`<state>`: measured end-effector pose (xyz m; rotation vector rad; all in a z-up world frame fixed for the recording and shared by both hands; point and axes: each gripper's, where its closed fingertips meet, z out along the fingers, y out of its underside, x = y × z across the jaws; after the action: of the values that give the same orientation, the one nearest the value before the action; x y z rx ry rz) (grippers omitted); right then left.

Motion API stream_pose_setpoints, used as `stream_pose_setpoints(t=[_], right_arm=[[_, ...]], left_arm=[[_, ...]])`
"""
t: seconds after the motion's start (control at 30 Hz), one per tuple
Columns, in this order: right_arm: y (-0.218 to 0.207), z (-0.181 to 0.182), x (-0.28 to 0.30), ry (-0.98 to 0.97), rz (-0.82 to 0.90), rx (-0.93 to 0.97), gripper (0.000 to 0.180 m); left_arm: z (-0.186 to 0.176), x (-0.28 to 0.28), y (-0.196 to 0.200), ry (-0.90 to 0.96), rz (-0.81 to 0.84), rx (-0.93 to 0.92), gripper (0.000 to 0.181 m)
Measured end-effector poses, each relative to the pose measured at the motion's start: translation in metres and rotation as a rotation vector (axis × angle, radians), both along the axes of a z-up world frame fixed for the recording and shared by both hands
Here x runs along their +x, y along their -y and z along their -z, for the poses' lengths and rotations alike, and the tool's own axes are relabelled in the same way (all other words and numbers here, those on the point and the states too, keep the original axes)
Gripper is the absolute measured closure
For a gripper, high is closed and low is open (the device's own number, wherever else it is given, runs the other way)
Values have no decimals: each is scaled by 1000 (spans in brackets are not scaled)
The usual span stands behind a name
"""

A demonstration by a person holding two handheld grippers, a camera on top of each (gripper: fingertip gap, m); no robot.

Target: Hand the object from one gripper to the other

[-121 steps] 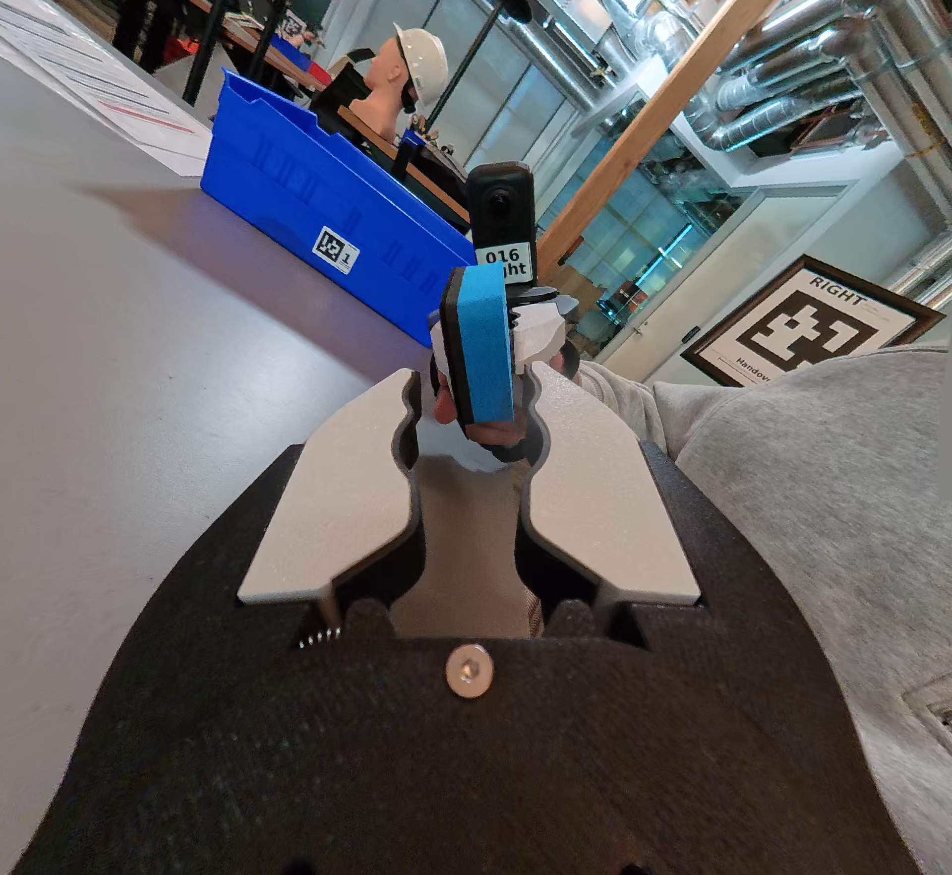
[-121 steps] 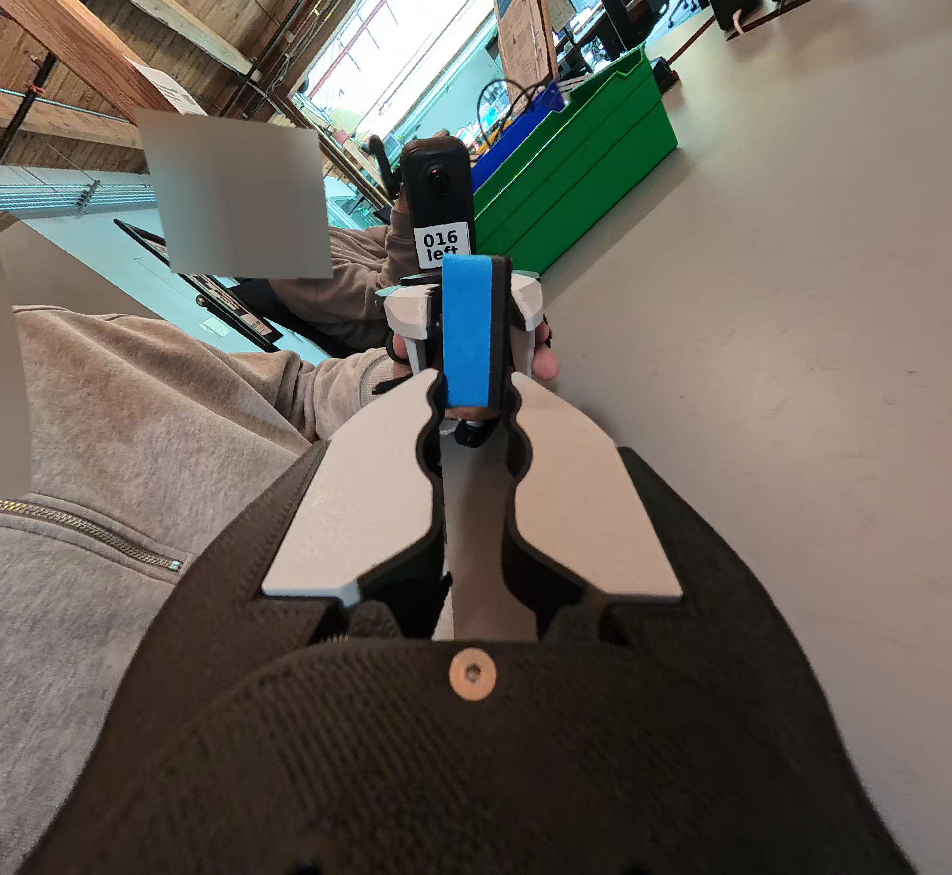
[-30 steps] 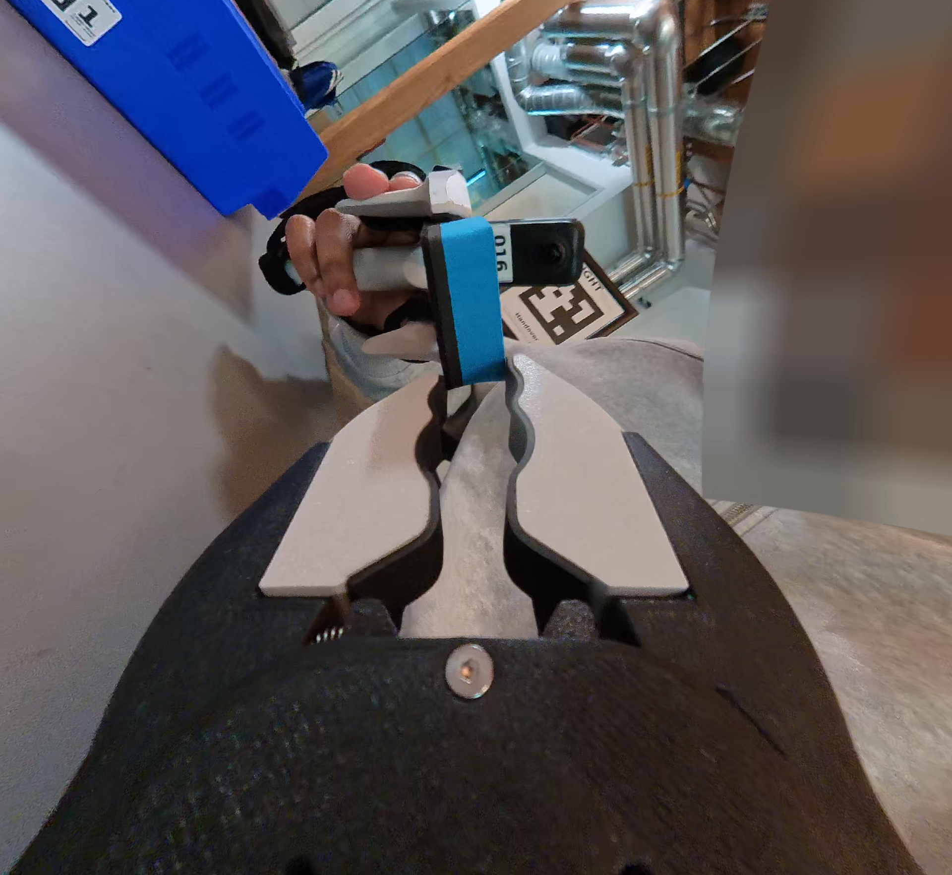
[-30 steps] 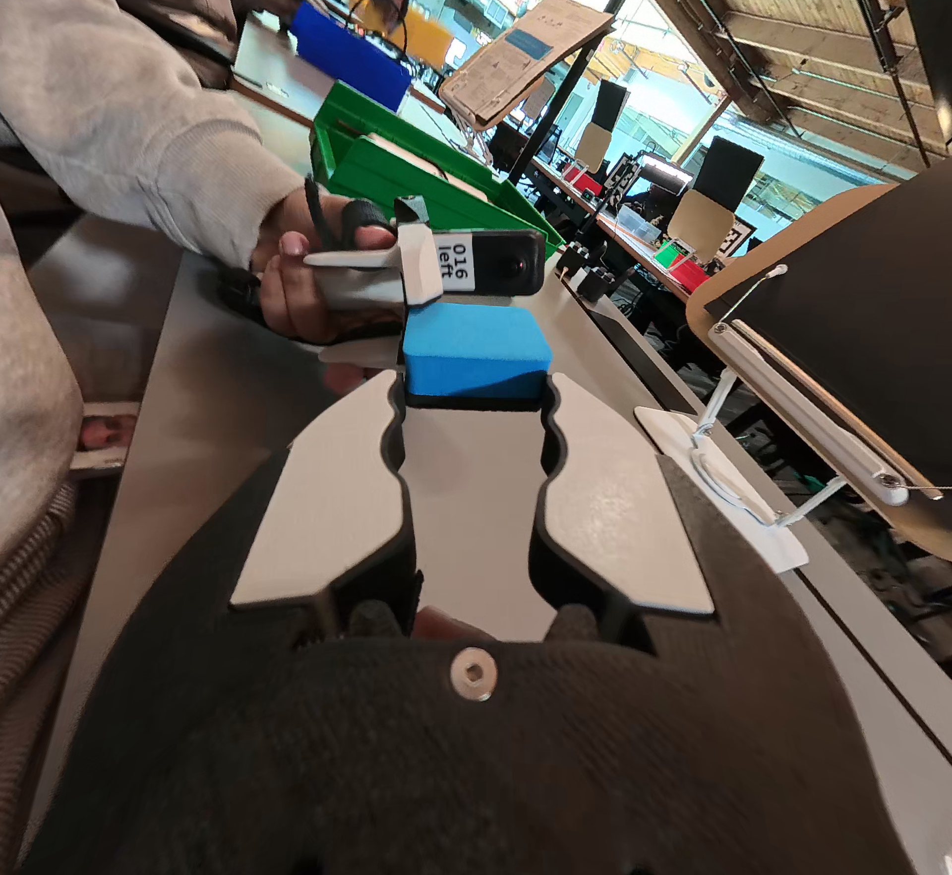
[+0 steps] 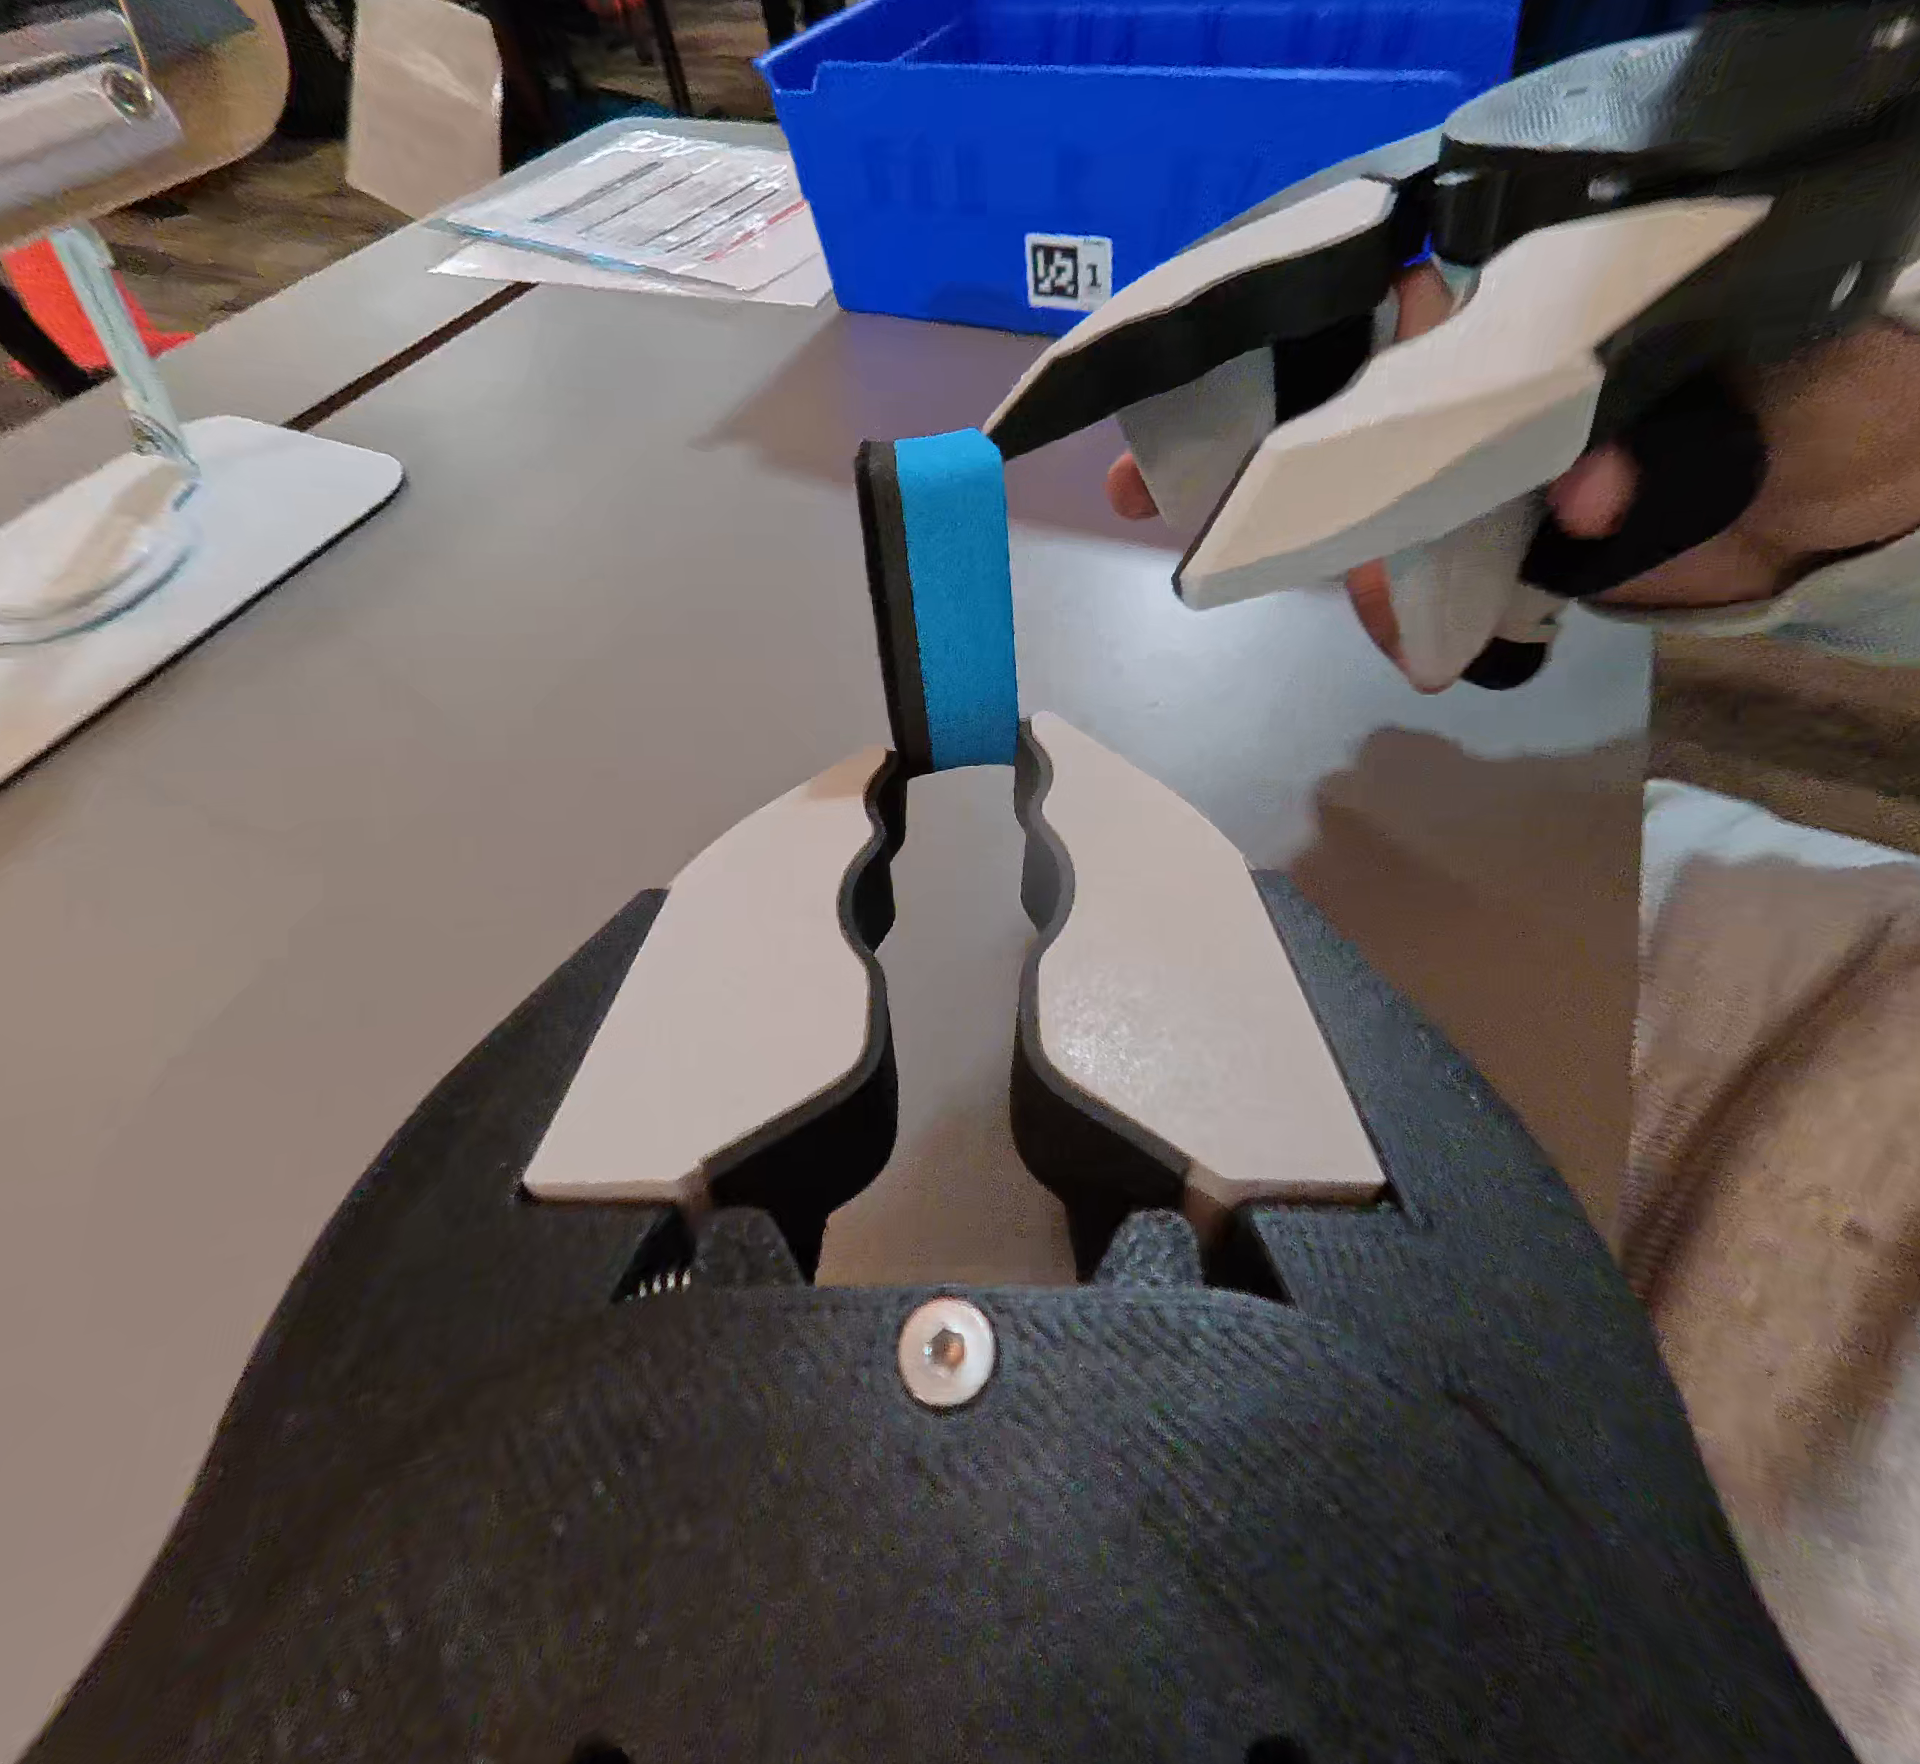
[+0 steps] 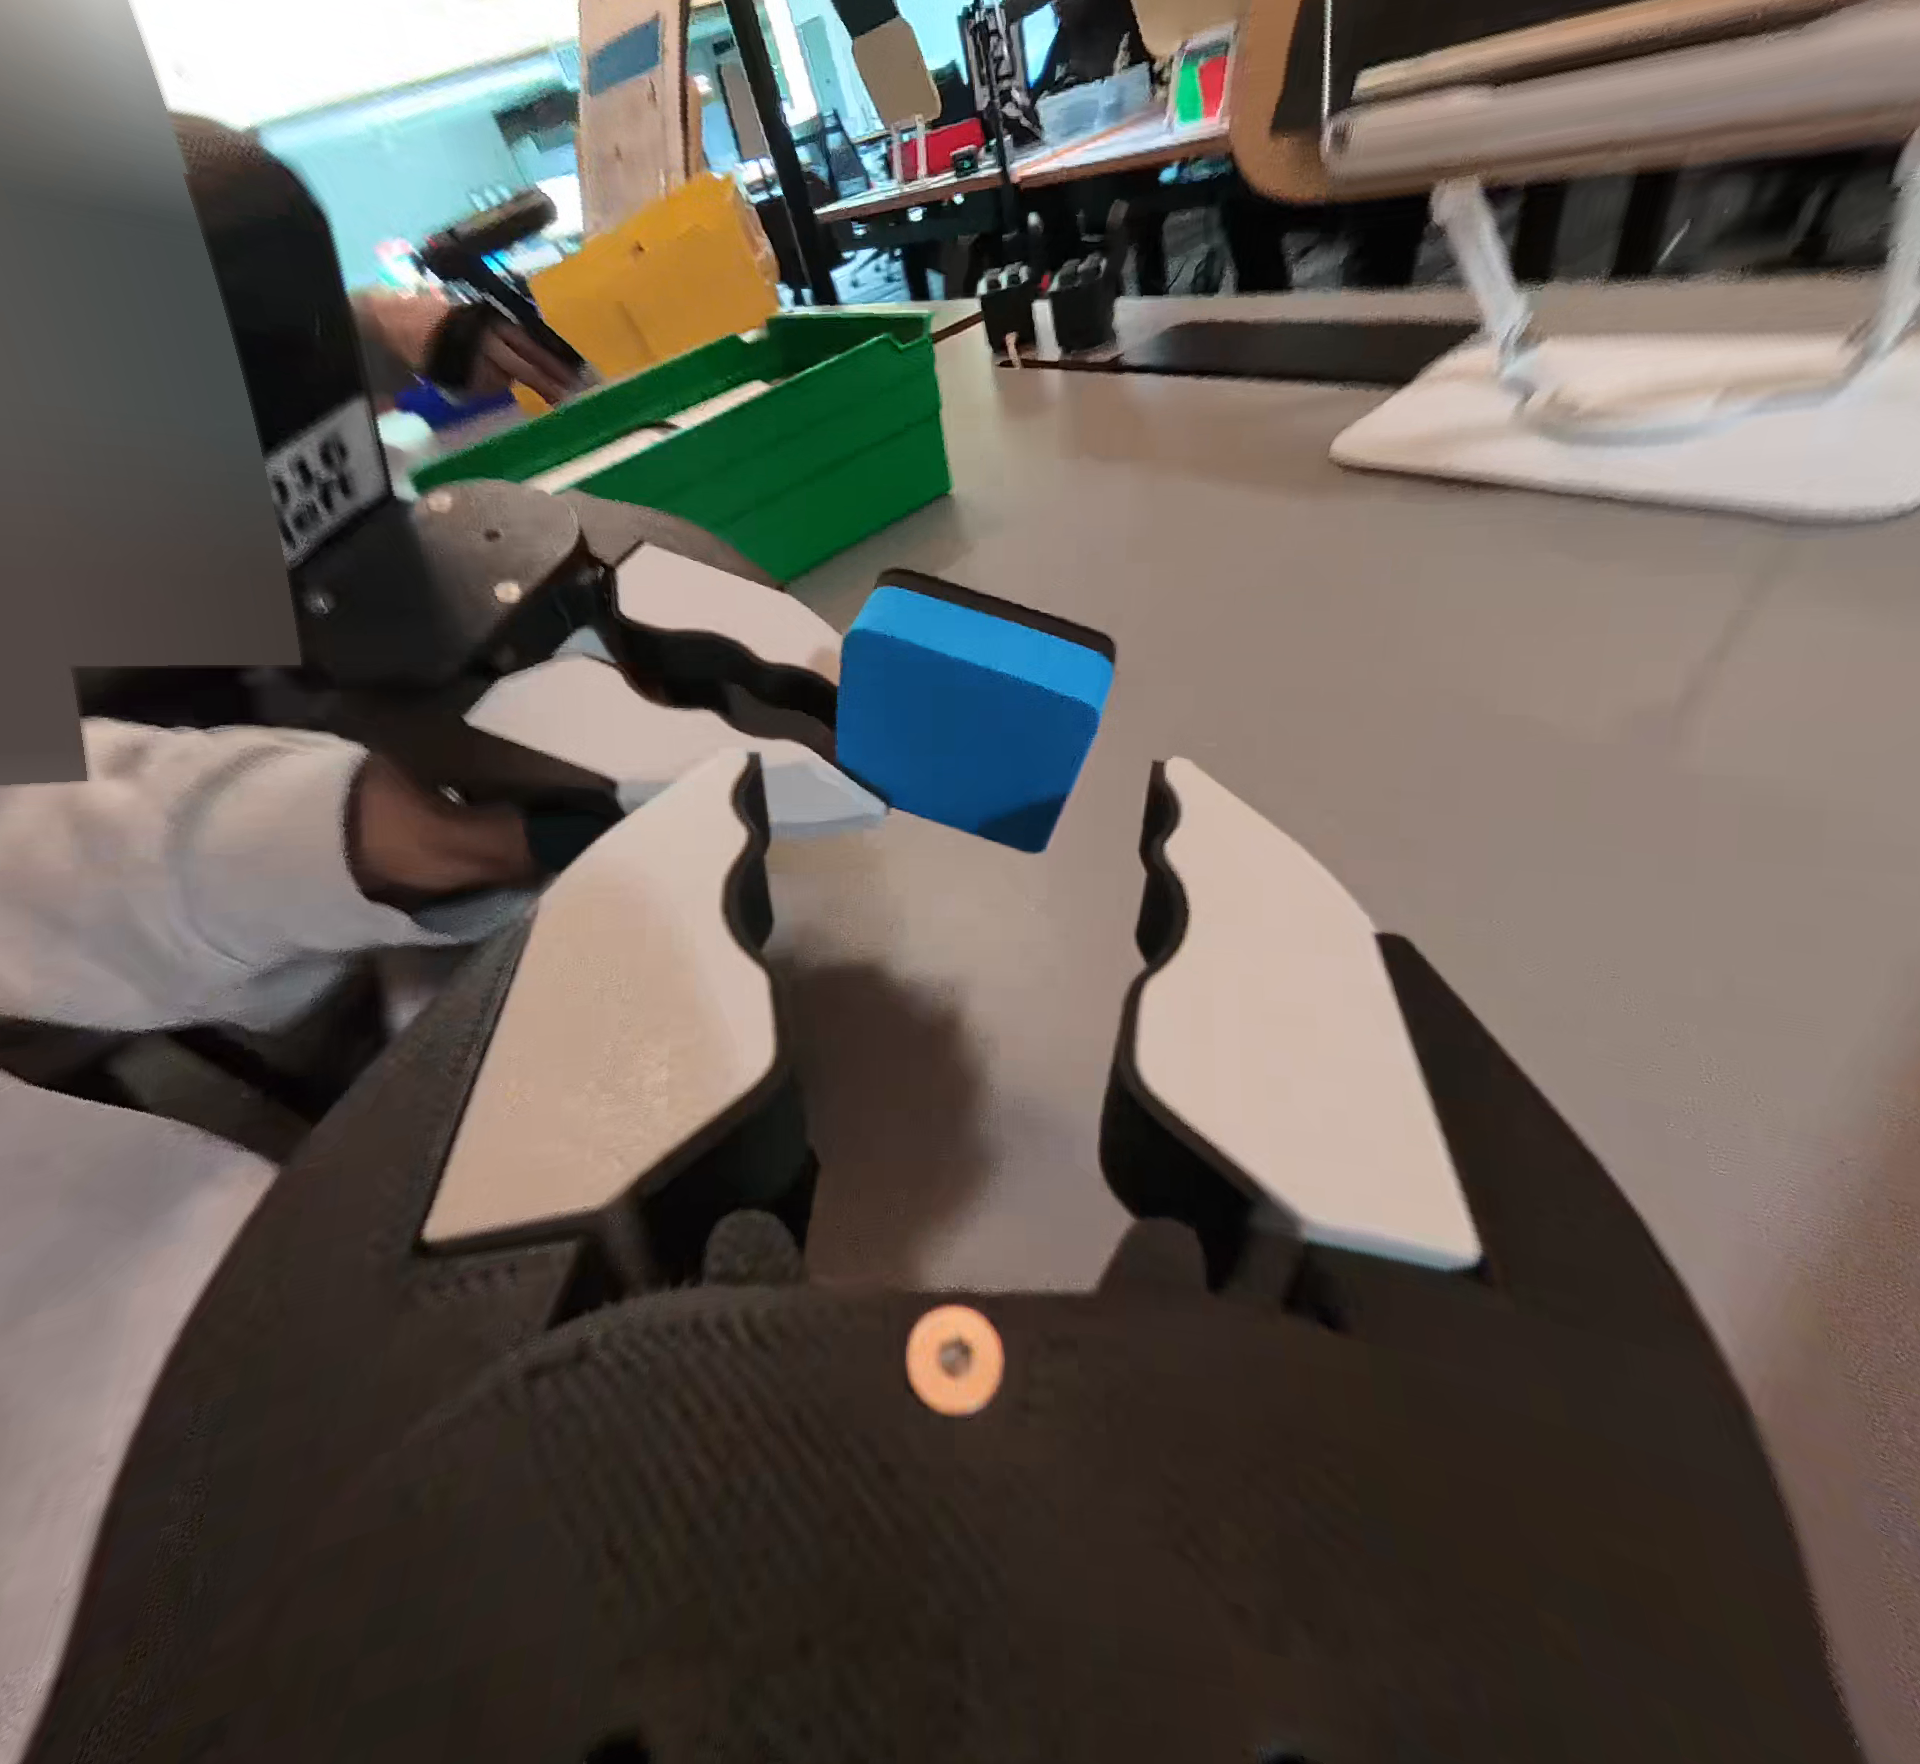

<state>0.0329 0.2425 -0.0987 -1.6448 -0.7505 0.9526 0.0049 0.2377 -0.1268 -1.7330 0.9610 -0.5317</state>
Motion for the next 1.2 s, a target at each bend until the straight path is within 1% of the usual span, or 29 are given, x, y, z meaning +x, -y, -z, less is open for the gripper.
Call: stream_pose_setpoints(t=[0.07, 0.17, 0.33, 0.4, 0.53, 0.63, 0.77, 0.83, 0.9, 1.0, 1.07, 1.17, 1.2], right_arm=[[1, 3, -1, -55, -16, -114, 108], [-2, 7, 2, -81, -12, -191, 107], [-4, 19, 6, -14, -41, -274, 107], [-2, 26, 5, 30, -59, -281, 108], [1, 30, 2, 71, -83, -257, 115], [3, 30, 3, 116, -99, -210, 126], [5, 29, 2, 159, -112, -140, 127], [5, 27, 3, 162, -118, -122, 128], [3, 23, 5, 139, -123, -110, 128], [0, 10, 10, 81, -133, -75, 128], [0, 1, 14, 41, -152, -36, 128], [7, -13, 16, -34, -221, 25, 128], [11, -18, 15, -71, -253, 35, 128]], left_arm=[[4, 0, 0, -56, -4, 26, 159], [9, 0, -1, -153, -8, 89, 159], [15, -7, -6, -463, -29, 343, 159], [16, -5, -4, -548, -23, 419, 159], [14, -1, 0, -657, -12, 531, 159], [14, 0, 1, -702, -8, 578, 159], [12, 0, 1, -735, -14, 628, 159], [11, 1, 2, -697, -17, 614, 158], [9, 3, 2, -613, -14, 577, 156], [4, 4, 0, -436, -29, 457, 124], [1, 7, 1, -274, -8, 343, 103], [-5, 14, 9, 16, 84, 107, 98], [-11, 16, 14, 126, 136, 32, 98]])
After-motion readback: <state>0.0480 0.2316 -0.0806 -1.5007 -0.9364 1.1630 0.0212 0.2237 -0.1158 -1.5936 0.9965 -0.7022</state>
